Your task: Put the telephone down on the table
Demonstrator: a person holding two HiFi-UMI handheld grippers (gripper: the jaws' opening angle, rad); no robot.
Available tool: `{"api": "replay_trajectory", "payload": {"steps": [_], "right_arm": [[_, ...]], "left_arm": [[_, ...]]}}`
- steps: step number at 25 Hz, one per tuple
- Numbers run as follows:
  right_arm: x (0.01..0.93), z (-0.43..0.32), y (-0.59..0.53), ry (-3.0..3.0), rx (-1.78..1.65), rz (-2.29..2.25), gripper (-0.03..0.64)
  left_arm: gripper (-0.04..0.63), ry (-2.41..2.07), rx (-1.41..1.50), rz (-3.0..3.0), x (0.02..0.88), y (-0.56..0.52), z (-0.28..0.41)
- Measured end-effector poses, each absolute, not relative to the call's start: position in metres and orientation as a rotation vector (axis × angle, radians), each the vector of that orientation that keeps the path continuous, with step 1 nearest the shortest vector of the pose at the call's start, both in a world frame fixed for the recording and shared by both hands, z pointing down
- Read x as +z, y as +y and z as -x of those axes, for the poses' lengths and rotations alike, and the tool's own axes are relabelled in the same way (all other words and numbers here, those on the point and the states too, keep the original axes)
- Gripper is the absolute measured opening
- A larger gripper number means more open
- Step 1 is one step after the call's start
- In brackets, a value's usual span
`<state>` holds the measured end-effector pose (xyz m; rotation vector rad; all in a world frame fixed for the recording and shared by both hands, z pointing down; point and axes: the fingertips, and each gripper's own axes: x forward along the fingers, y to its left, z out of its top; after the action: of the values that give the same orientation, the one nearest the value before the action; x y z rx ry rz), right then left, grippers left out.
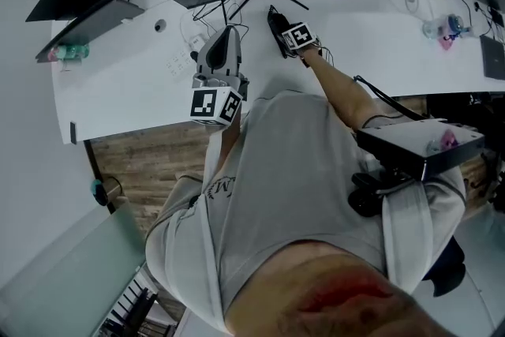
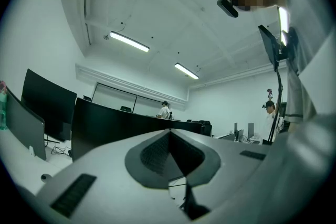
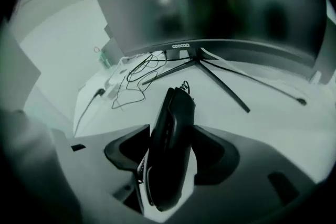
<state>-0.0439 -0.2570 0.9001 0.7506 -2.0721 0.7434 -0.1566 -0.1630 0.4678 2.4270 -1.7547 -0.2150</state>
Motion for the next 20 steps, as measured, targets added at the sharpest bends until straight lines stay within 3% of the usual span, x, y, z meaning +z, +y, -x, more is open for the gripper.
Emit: {"api": "replay_trajectory", "payload": {"steps": [6,13,20], "right_arm": [[0.909,0.061,-0.235,-2.091,1.832,-0.601,0.253],[0.896,0.046,-0.240,-2.242,1.397,-0.684,0.265],[0.899,0.065,-0.249,-2.256,1.216,-0.539,0.244]], "left_arm": [[0.011,-1.806,-0.211,-2.370,0.468,-0.149,0.160],[0.011,-1.847,-0.128,-2.331,0.472,-0.142,0.169],[0.011,-1.756,-0.083,-2.385,0.473,-0.149,0.136]]}}
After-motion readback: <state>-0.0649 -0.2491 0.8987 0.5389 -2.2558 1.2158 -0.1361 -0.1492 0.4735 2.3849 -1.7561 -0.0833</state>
